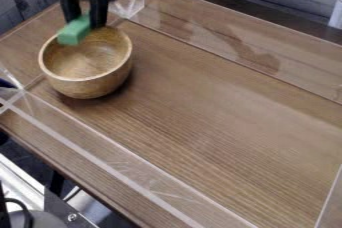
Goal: Put the green block in the brown bowl
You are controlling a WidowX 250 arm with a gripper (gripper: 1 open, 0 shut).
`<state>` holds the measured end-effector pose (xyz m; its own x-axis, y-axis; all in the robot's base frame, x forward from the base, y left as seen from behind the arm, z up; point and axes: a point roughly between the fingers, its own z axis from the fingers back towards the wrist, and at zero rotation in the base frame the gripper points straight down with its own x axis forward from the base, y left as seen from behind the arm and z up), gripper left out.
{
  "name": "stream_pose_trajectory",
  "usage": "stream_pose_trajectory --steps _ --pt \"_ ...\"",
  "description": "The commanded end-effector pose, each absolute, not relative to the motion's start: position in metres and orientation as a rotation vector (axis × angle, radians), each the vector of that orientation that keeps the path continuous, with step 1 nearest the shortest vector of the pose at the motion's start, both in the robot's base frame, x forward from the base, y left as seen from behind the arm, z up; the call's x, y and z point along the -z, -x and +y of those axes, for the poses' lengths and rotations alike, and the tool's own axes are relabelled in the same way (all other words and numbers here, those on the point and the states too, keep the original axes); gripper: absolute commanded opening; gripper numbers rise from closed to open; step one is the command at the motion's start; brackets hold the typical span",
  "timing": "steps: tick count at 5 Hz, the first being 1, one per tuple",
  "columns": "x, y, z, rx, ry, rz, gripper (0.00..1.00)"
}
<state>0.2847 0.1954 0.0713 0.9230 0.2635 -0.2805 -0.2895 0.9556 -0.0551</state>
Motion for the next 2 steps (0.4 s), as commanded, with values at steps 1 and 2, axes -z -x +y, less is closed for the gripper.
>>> stream_pose_trajectory --steps 1,2 --pt "-0.1082 -0.2998 0.189 -0.278 0.072 0.152 0.0" --pt "-0.0987 -0.3025 0.1889 -0.285 0.067 0.144 0.0"
